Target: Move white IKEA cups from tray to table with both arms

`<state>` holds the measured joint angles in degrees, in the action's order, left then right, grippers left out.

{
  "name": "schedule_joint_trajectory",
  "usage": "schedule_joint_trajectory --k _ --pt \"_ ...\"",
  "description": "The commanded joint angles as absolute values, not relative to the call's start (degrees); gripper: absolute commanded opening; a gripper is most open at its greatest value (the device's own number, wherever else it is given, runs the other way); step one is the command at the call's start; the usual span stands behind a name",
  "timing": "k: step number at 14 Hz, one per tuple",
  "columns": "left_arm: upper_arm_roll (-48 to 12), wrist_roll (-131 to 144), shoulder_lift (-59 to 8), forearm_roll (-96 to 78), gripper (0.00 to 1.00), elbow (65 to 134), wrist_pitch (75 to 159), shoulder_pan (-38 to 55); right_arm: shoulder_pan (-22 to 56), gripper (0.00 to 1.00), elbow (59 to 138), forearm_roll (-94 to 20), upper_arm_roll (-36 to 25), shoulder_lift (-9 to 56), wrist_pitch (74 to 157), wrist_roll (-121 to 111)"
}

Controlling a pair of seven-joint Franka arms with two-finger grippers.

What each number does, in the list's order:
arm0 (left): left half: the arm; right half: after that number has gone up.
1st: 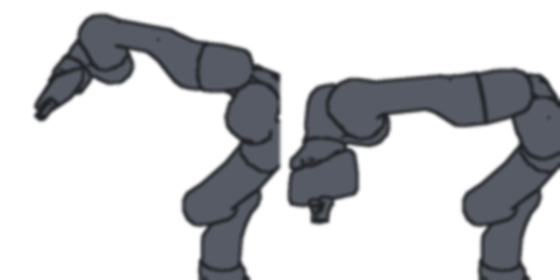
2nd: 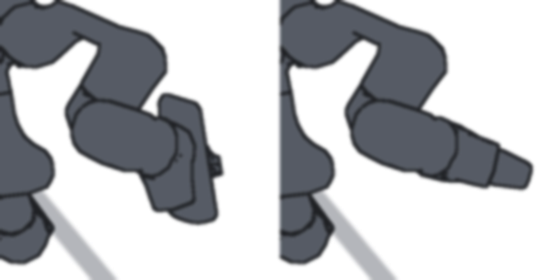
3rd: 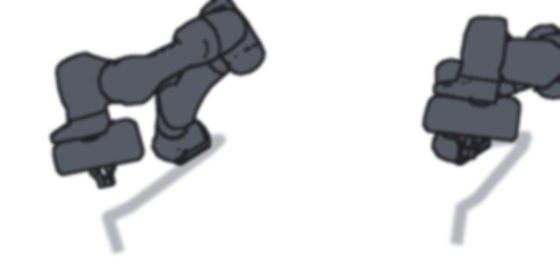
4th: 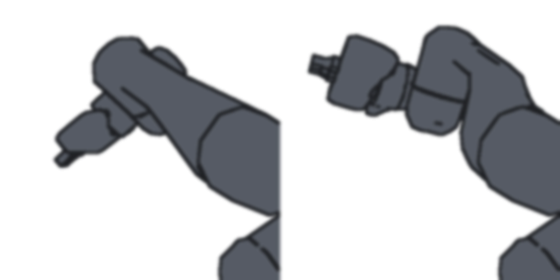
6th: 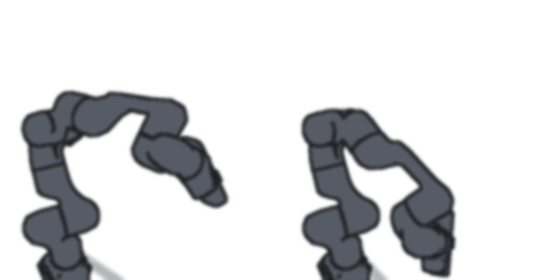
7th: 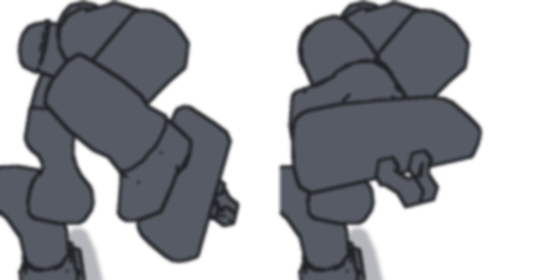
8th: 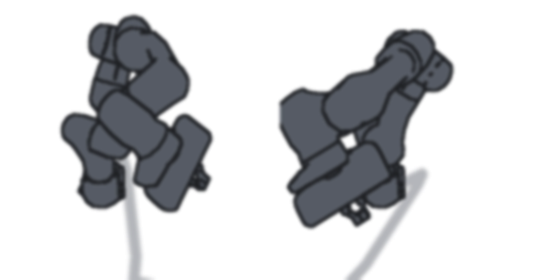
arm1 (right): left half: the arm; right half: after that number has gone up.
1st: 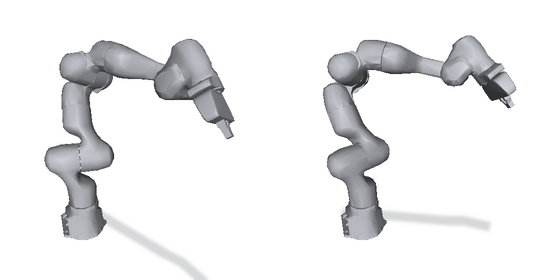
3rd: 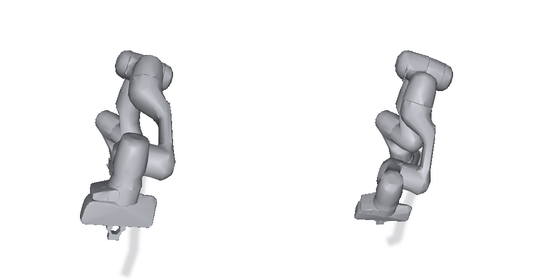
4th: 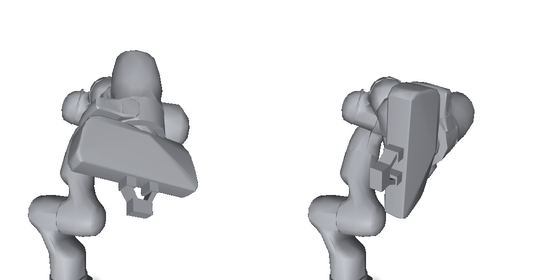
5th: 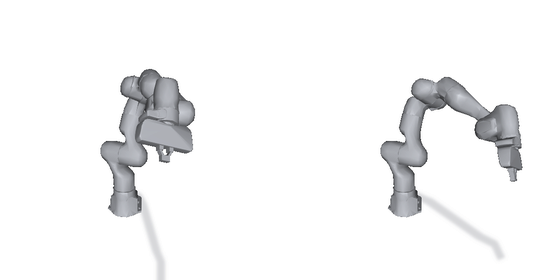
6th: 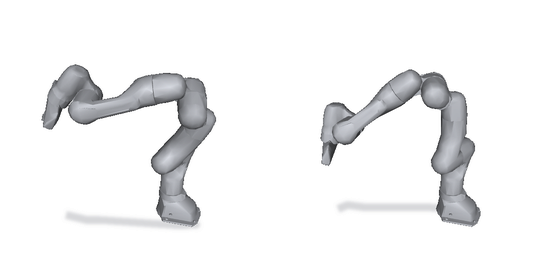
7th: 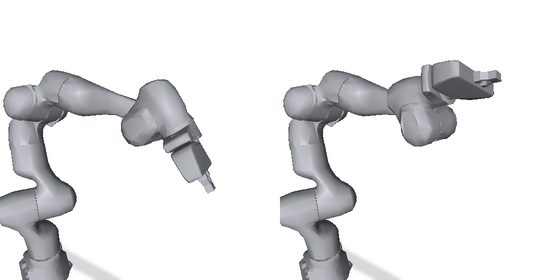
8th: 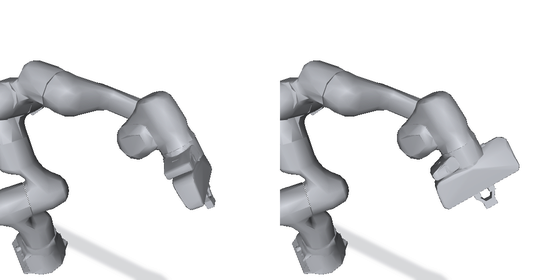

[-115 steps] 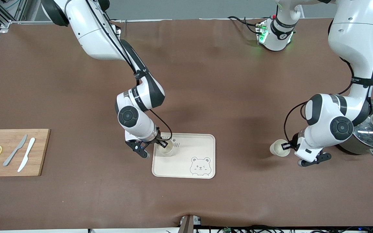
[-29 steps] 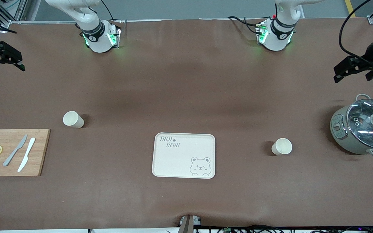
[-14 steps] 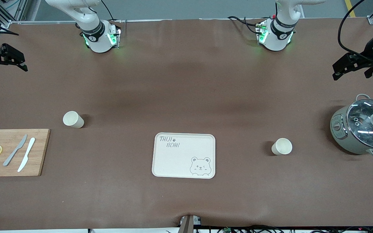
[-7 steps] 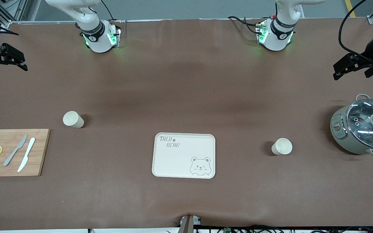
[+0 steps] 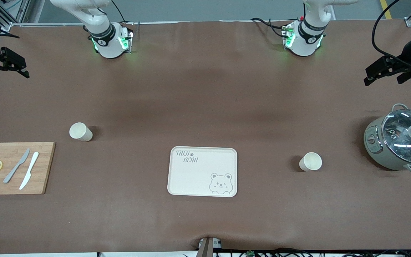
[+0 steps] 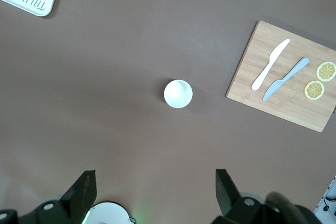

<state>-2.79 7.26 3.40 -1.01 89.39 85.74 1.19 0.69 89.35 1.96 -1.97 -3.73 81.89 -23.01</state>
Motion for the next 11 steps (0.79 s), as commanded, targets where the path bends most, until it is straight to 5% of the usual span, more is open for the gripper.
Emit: schedule_joint_trajectory --k 1,11 --pt "-2.7 7.1 2.6 0.5 1.00 87.2 84.7 0.9 0.7 1.00 88.1 3.3 -1.7 -3.2 81.0 -23.6" --pt "-2.6 7.8 2.3 2.1 1.00 86.5 83.5 1.1 0.1 1.00 88.3 2.7 -1.8 -2.9 79.3 -23.2"
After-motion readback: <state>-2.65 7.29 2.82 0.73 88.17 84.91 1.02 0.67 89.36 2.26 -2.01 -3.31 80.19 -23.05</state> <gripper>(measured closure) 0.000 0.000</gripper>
